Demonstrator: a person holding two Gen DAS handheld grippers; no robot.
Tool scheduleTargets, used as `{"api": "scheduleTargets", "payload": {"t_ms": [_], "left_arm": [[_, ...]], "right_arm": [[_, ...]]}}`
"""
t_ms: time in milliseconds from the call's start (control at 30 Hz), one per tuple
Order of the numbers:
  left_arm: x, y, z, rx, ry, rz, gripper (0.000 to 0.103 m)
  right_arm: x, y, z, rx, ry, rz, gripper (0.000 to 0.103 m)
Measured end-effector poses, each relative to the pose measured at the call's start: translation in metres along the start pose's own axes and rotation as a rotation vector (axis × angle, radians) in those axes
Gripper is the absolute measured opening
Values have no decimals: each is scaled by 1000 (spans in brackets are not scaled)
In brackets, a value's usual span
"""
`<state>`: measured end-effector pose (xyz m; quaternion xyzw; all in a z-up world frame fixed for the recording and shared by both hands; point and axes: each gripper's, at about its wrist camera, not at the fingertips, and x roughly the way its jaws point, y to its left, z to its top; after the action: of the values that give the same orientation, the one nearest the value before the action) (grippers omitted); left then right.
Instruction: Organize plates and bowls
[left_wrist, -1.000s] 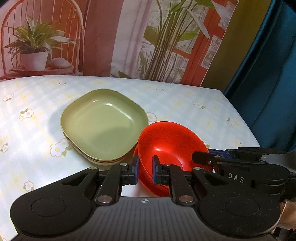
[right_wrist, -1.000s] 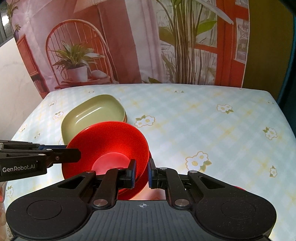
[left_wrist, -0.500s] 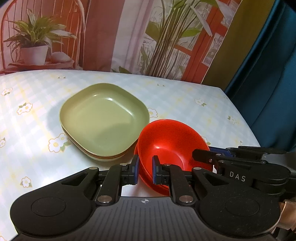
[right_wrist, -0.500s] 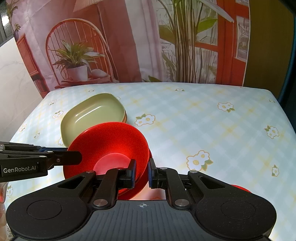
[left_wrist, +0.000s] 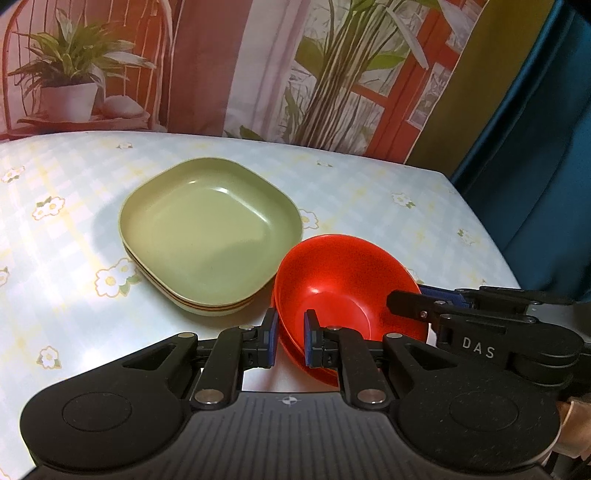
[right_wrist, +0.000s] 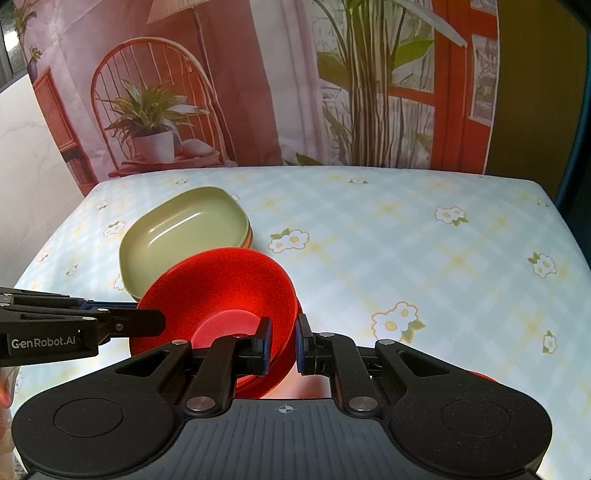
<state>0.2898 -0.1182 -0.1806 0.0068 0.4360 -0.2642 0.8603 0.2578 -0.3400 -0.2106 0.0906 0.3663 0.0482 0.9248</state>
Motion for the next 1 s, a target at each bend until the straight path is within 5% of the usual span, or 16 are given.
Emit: {"api": "scheduleTargets", "payload": {"t_ms": [300,600,1000], "left_arm": [[-5,-1,1,-7,-12,5,31],[-21,-18,-5,0,-46,-27,32],[-16,-63,-21,75,7,-76,34]], "right_arm": [[1,2,-3,-30,-4,-16,21],[-23,-9,-15,-35,-33,-31,21],[-66,-30,-52,-72,-65,-102,21]]}}
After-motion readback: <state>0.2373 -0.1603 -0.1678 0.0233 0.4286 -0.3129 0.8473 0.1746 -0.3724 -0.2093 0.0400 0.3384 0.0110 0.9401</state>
